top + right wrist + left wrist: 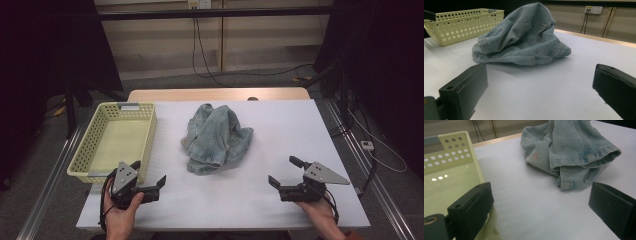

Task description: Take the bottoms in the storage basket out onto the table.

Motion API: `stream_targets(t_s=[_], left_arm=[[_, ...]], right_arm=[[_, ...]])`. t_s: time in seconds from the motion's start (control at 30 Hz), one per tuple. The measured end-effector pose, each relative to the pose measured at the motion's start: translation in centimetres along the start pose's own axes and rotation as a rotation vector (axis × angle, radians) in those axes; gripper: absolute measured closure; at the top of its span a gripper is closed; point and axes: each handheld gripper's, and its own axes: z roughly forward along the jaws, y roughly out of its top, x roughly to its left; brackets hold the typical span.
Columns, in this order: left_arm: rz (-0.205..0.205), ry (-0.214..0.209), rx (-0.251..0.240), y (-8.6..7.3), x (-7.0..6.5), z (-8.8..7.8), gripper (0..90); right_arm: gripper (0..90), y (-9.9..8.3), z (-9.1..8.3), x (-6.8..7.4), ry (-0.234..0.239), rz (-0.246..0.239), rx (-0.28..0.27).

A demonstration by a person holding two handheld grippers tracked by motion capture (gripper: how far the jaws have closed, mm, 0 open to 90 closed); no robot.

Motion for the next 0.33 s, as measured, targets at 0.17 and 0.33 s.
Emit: stream_targets(t_s=[0.17, 0.33], left_arm=[[-0.018, -0.003, -0.007, -0.02, 0.17, -0.05, 5.1], [-0.024, -0.001, -0.024, -0.01, 0.30, -0.08, 5.1]], right_arm=[[0.0, 0.00, -0.02, 0.01, 0.003, -0.001, -0.001], [0.0, -0.03, 0.00, -0.04, 0.001, 0.002, 0.002]])
